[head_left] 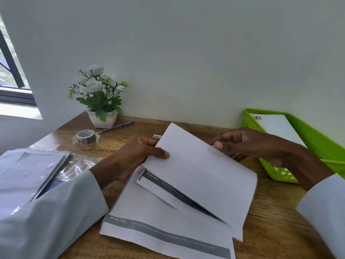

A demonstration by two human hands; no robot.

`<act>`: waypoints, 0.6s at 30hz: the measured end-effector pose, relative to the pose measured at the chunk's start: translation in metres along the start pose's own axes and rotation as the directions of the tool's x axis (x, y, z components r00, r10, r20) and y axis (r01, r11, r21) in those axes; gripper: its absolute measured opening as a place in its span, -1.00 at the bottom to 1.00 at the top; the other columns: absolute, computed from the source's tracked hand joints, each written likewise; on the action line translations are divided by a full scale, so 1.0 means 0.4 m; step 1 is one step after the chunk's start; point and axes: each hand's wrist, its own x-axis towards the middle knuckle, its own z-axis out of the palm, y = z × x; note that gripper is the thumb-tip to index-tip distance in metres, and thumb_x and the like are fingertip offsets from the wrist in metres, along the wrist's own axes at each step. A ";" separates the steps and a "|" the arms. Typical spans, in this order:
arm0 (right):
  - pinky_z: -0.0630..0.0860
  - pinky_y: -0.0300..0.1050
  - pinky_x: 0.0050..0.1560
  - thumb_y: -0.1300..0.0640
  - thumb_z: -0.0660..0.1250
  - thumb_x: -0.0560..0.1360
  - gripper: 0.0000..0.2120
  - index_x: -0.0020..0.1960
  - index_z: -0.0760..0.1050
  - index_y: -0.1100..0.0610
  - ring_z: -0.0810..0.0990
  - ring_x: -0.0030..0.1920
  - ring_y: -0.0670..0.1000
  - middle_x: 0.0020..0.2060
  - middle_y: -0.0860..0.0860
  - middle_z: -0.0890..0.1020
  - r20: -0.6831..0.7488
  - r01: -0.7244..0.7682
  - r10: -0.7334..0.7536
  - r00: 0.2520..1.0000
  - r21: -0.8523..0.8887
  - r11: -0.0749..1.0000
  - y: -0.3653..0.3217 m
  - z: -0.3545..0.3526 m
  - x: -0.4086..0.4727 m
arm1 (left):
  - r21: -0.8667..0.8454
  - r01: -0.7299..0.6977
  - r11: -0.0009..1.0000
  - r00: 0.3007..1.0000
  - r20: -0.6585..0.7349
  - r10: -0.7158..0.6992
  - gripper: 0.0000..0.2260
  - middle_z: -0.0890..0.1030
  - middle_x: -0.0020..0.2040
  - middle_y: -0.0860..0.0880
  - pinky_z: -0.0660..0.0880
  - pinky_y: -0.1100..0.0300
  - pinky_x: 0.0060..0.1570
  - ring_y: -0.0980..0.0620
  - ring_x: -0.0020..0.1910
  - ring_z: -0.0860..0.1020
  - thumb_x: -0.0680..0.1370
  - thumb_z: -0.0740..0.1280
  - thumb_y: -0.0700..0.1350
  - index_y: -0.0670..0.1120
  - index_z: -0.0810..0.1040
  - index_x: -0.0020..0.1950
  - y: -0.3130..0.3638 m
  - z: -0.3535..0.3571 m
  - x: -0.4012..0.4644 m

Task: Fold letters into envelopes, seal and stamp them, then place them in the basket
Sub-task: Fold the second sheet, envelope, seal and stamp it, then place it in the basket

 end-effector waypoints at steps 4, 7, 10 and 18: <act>0.49 0.02 0.09 -0.12 0.42 0.47 -0.63 0.23 0.61 -0.03 0.63 0.07 0.04 0.15 0.07 0.69 0.113 0.005 -0.032 0.993 0.231 0.973 0.007 0.059 0.027 | 0.054 0.002 0.999 0.986 0.165 -0.011 -0.71 0.70 0.03 -0.23 0.65 0.09 -0.12 -0.21 -0.07 0.68 0.35 0.48 -0.31 -0.20 0.69 0.07 -0.004 0.010 -0.004; 0.51 0.15 0.23 0.11 0.42 0.51 -0.65 0.29 0.56 0.10 0.63 0.16 0.19 0.17 0.16 0.67 0.203 -0.052 -0.041 0.978 0.431 0.901 0.008 0.116 0.041 | 0.074 -0.044 0.996 0.986 0.163 0.031 -0.74 0.70 0.04 -0.21 0.65 0.05 -0.07 -0.25 -0.01 0.66 0.41 0.47 -0.33 -0.22 0.67 0.10 -0.011 0.022 -0.004; 0.59 0.13 0.11 0.21 0.42 0.48 -0.63 0.28 0.55 0.16 0.66 0.07 0.23 0.11 0.22 0.68 0.135 -0.084 0.009 0.991 0.563 0.822 0.014 0.133 0.051 | 0.046 -0.106 0.993 0.994 0.046 0.104 -0.74 0.69 0.05 -0.19 0.63 0.07 -0.06 -0.17 -0.04 0.66 0.42 0.48 -0.25 -0.22 0.63 0.10 -0.011 0.019 0.000; 0.62 0.17 0.02 0.21 0.48 0.42 -0.55 0.30 0.51 0.14 0.68 0.04 0.25 0.09 0.21 0.69 -0.200 0.098 0.071 0.977 0.724 0.683 0.069 0.117 0.071 | -0.220 -0.031 0.975 0.999 -0.051 0.021 -0.54 0.69 0.05 -0.21 0.64 0.06 -0.30 -0.14 -0.08 0.69 0.44 0.46 -0.25 -0.03 0.44 0.29 -0.013 0.008 0.003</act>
